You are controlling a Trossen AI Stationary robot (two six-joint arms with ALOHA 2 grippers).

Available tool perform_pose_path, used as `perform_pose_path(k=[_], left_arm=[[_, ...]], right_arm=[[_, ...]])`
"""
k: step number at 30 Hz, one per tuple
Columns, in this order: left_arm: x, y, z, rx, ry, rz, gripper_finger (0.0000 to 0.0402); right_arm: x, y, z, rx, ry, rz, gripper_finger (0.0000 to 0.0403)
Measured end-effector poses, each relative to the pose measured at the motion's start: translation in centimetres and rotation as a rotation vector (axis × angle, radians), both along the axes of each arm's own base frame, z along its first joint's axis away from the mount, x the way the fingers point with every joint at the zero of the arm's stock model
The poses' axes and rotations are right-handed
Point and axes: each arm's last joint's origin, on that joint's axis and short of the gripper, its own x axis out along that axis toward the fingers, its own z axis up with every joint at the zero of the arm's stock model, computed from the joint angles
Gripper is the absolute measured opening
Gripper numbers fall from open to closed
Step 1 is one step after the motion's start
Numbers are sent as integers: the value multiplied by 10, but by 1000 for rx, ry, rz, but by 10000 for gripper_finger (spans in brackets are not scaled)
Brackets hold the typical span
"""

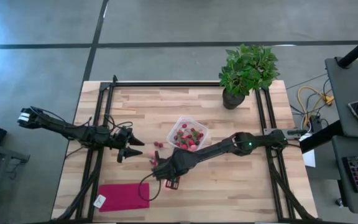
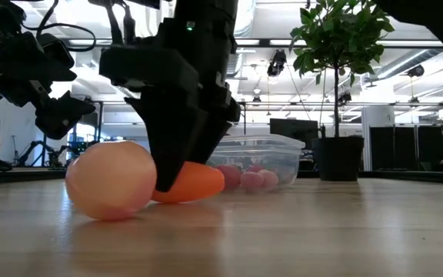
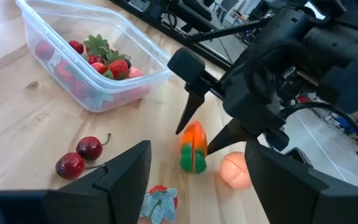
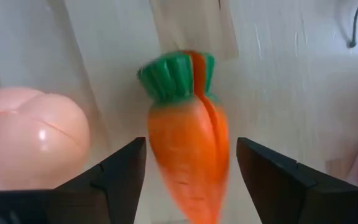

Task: Pick and placing Produce into tupperware
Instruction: Put the orange carrot into the transparent container

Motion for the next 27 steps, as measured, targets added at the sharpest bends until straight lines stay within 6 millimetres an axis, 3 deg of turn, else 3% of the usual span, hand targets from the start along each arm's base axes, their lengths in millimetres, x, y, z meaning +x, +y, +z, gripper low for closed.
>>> perform_pose_path(k=[8, 17, 22, 27], left_arm=[[0, 0, 0, 0, 1, 0, 247], [0, 0, 0, 0, 1, 1, 247], [0, 0, 0, 0, 1, 1, 247], [0, 0, 0, 0, 0, 1, 247]], right_arm=[[-1, 0, -4, 3, 12, 1, 215], [0, 0, -1, 0, 2, 0, 147], [0, -2, 20, -11, -58, -7, 140], [-6, -12, 56, -74, -135, -106, 157]])
